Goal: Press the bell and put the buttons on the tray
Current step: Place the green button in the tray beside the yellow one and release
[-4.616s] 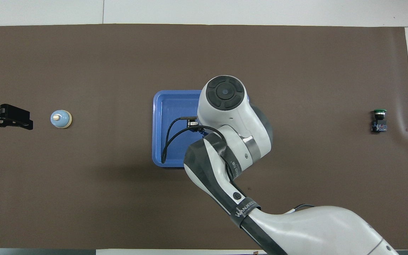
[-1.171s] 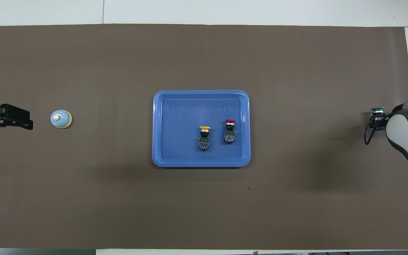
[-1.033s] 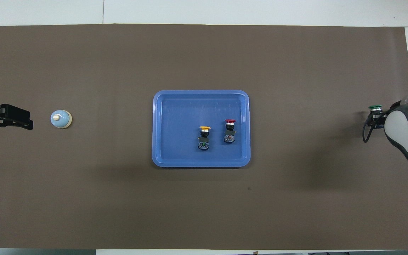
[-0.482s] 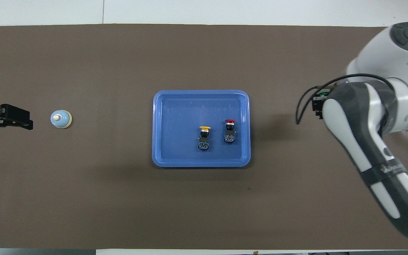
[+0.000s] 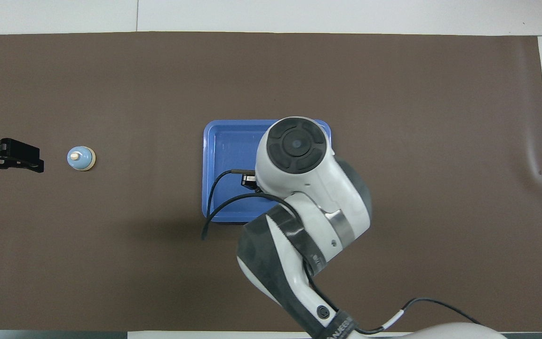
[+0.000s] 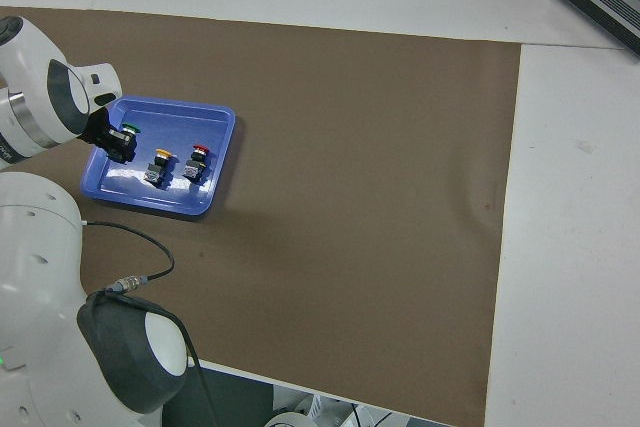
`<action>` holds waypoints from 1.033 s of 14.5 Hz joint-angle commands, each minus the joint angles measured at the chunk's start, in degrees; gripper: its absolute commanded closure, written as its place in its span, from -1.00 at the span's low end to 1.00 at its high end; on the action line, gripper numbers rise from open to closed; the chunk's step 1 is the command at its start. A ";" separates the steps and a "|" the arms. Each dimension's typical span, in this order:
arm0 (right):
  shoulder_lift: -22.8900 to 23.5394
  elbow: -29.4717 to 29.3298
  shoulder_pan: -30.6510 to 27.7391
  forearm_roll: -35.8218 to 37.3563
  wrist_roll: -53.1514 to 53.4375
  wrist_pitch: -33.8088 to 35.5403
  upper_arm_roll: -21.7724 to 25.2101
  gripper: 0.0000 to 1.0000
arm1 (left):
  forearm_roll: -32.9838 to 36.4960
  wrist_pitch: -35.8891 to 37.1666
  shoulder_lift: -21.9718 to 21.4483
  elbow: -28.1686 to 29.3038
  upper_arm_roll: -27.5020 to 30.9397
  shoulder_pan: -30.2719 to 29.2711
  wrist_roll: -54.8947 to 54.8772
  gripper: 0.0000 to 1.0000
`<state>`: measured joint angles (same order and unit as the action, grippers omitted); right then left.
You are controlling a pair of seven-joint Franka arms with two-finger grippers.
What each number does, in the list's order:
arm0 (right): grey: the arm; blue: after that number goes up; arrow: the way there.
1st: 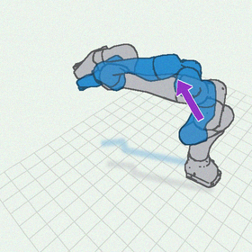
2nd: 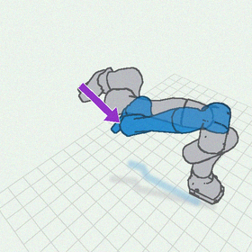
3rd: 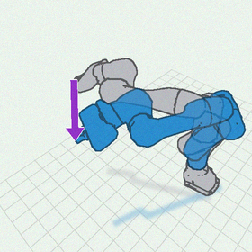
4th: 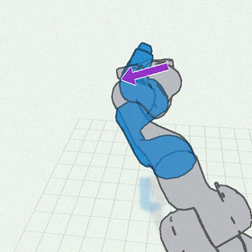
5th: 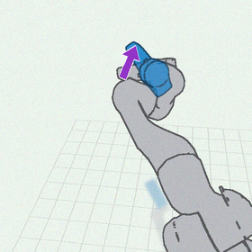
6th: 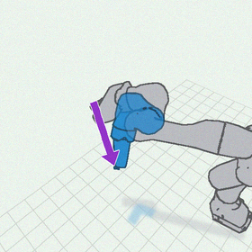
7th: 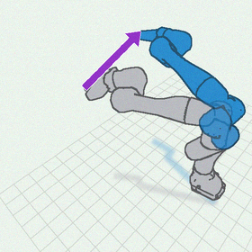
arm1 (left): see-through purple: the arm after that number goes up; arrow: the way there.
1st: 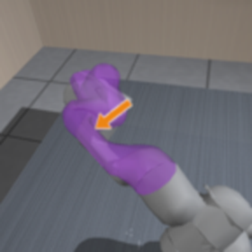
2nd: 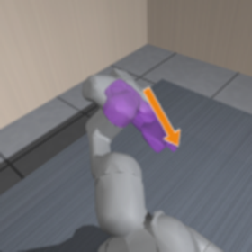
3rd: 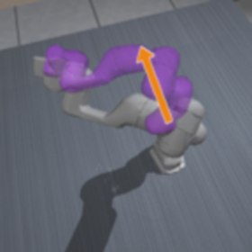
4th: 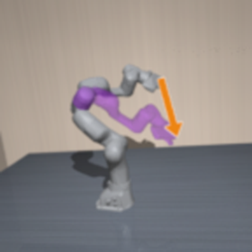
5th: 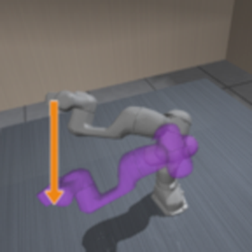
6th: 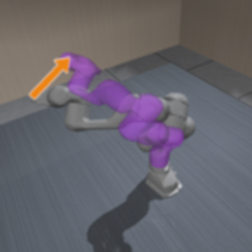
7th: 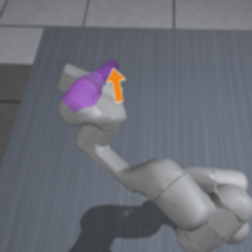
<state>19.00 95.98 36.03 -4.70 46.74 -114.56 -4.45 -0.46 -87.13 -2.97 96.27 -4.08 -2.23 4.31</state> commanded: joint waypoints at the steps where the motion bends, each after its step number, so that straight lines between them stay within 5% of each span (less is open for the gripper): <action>1: 7.97 -4.57 3.07 0.21 3.44 -5.38 0.67 1.00 | -0.59 1.08 0.07 -0.91 -0.05 -0.32 0.17 -1.00; 12: 12.03 0.52 3.70 2.77 3.53 -19.20 0.76 1.00 | -0.59 1.08 0.07 -0.91 -0.05 -0.32 0.17 -1.00; 13: 11.94 0.53 3.70 2.77 3.53 -18.69 0.76 0.51 | -0.59 1.00 0.07 -0.91 -0.05 -0.32 0.17 -1.00; 14: 11.85 0.44 3.70 2.77 3.79 -18.51 0.76 -0.98 | -0.59 1.08 0.07 -0.91 -0.05 -0.32 0.17 -1.00; 15: 11.76 0.35 3.70 2.77 4.14 -17.90 0.76 -1.00 | -0.59 1.08 0.07 -0.91 -0.05 -0.32 0.17 -1.00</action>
<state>31.43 95.57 39.92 -3.02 50.12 -131.99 -3.41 -0.46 -87.13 -2.97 96.27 -4.08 -2.23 4.31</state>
